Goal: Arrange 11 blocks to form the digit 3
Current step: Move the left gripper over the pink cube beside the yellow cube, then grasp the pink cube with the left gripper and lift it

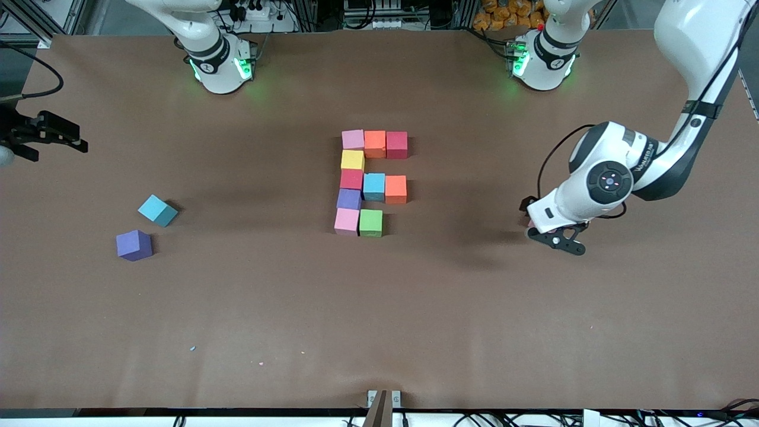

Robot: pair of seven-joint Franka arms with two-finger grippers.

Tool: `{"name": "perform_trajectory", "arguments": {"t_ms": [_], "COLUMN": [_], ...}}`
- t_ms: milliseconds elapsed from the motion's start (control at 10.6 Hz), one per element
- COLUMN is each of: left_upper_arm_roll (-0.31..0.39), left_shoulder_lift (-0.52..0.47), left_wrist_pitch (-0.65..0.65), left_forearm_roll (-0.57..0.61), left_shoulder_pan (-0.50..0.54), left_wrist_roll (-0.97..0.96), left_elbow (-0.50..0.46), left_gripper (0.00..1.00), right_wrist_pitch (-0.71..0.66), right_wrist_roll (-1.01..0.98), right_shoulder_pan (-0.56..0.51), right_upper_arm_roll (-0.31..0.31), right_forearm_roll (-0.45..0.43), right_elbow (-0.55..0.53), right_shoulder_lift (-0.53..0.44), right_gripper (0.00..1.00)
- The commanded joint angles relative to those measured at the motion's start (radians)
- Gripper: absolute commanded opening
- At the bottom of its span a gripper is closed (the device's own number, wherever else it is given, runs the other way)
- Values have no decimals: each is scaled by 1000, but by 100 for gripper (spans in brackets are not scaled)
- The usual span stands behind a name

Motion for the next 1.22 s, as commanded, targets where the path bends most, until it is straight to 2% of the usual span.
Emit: {"name": "perform_trajectory", "arguments": {"t_ms": [0, 188, 1130], "left_upper_arm_roll": [-14, -11, 7], "left_shoulder_lift": [-2, 5, 88], "left_wrist_pitch": [57, 100, 145], "left_forearm_roll": [33, 42, 163], "left_shoulder_pan": [45, 53, 85], "left_wrist_roll": [71, 71, 22], "left_elbow": [-65, -99, -119], "left_gripper": [100, 100, 100], "right_wrist_pitch": [-17, -17, -21], "right_wrist_roll": [8, 8, 8], "right_shoulder_pan": [-22, -22, -22], "right_upper_arm_roll": [18, 18, 17], "right_forearm_roll": [-10, -10, -12], "right_elbow": [22, 22, 23], "right_shoulder_lift": [9, 7, 9], "right_gripper": [100, 100, 100]}}
